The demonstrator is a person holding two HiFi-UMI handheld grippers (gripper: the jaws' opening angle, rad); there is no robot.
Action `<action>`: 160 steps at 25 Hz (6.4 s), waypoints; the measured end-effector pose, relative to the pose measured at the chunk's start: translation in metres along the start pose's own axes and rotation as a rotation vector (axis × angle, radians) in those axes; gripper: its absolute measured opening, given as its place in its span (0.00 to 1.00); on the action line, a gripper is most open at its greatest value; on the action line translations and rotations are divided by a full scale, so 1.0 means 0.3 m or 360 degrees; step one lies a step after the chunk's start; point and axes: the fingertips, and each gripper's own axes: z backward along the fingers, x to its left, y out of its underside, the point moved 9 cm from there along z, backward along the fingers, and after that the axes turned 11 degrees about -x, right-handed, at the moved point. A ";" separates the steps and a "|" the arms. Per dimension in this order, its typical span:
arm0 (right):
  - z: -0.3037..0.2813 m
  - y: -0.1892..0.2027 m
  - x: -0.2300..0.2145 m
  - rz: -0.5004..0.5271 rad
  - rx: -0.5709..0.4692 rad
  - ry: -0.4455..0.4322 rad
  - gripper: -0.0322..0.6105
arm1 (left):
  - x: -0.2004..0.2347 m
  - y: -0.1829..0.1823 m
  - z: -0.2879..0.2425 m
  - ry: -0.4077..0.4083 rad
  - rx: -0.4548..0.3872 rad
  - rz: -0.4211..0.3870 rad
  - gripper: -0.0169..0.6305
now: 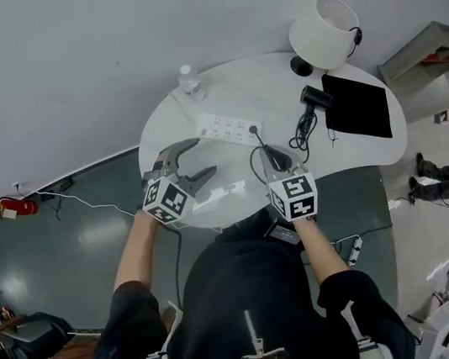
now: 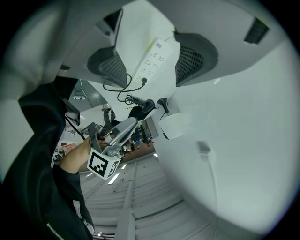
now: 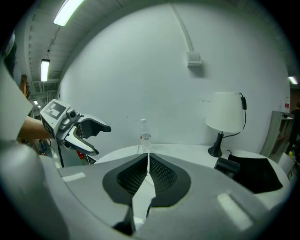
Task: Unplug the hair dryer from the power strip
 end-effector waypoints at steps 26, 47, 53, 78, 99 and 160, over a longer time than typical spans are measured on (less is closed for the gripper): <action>-0.168 0.054 -0.164 -0.0025 0.0196 -0.0063 0.11 | 0.149 0.166 -0.326 0.0371 0.0275 -0.0079 0.52; -0.240 0.119 -0.211 -0.0099 0.0325 -0.0148 0.12 | 0.163 0.318 -0.576 0.0775 0.0546 -0.0184 0.58; -0.246 0.137 -0.221 -0.0129 0.0349 -0.0140 0.12 | 0.150 0.381 -0.635 0.0884 0.0662 -0.0201 0.59; -0.292 0.167 -0.214 -0.0090 0.0461 -0.0172 0.15 | 0.121 0.442 -0.728 0.1106 0.0960 -0.0232 0.61; -0.460 0.317 -0.171 0.0390 0.0812 -0.0246 0.25 | 0.106 0.437 -0.758 0.1142 0.1064 -0.0247 0.61; -0.579 0.265 -0.229 0.0366 0.1221 -0.0381 0.12 | 0.101 0.436 -0.768 0.1142 0.1093 -0.0227 0.61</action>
